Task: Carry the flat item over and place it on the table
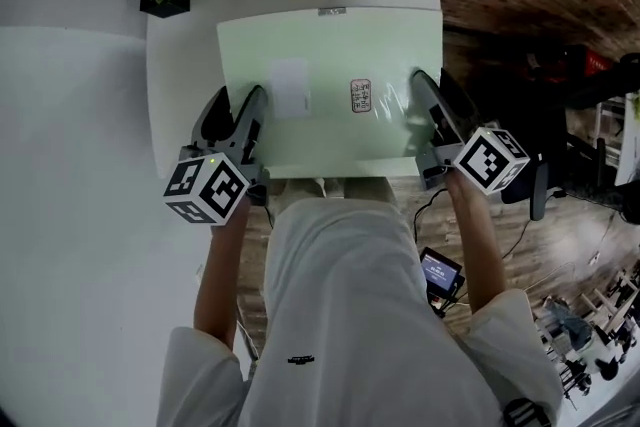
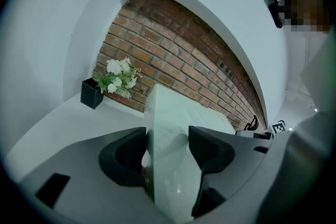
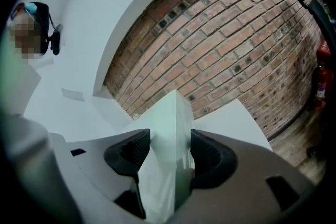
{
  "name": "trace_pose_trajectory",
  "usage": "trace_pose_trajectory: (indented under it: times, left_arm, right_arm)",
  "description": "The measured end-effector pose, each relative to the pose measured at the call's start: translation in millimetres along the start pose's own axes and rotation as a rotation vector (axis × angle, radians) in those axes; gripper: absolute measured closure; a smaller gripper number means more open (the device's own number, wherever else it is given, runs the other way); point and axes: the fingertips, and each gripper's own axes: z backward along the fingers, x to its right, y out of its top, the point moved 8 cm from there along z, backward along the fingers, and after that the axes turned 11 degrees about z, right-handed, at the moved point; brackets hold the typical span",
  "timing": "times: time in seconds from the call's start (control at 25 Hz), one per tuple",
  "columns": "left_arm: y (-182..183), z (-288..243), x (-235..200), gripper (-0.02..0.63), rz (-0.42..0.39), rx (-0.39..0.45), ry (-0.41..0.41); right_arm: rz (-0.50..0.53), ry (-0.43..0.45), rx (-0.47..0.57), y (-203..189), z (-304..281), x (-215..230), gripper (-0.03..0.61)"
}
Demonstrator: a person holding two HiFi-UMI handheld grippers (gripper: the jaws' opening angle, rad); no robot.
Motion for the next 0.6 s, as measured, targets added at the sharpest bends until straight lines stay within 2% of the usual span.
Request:
trace_pose_trajectory:
  times: [0.6]
  left_arm:
    - [-7.2,-109.6,-45.2,0.351,0.018,-0.027,0.017]
  right_arm:
    - [-0.003,-0.016,-0.031,-12.0,-85.2,82.6,0.314]
